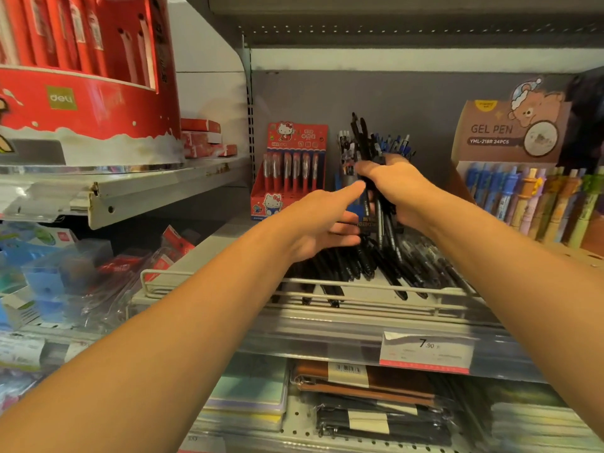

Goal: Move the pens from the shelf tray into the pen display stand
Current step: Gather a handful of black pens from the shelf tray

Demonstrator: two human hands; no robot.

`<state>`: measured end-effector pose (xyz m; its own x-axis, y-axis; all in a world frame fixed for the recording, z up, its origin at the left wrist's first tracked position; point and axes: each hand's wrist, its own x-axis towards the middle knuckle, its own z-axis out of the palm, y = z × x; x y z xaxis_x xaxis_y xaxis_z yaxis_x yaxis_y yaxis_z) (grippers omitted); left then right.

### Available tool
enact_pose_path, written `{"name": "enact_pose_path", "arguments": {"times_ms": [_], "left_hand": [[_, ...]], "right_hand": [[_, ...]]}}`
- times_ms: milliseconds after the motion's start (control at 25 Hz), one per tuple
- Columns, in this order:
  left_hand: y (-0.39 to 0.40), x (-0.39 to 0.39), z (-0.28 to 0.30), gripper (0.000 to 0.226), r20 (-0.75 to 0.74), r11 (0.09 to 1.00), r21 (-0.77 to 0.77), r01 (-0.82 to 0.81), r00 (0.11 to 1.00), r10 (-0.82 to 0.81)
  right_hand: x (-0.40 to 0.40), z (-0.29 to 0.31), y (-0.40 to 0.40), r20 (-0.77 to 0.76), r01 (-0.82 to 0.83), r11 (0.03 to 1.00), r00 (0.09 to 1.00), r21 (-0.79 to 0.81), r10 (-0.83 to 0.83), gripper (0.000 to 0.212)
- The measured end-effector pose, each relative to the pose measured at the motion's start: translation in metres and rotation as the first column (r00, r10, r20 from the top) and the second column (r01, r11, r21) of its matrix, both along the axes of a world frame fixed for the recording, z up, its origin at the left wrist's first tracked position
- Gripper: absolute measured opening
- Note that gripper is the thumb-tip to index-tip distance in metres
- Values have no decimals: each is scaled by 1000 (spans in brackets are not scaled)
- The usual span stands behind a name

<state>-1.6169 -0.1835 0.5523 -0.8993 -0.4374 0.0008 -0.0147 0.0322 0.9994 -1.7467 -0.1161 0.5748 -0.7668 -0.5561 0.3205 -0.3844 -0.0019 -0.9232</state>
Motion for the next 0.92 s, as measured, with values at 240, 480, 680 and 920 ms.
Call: {"name": "enact_pose_path", "arguments": {"times_ms": [240,480,680,920], "left_hand": [[-2,-27,10,83,44,924,283,258,959,-281],[-7,-37,2,84,41,943,284,172,981,-191],[-8,-39,0,78,2,979,145,143,989,-145],[-15,-38,-5,29,-2,980,81,182,983,-183]], "right_hand": [[5,-4,-15,176,-20,963,982,-268,70,3],[-1,-12,-19,156,-36,959,984,-282,83,11],[1,-11,-21,304,-37,943,942,-332,144,8],[-5,-1,0,435,-224,930,835,-292,337,26]]}}
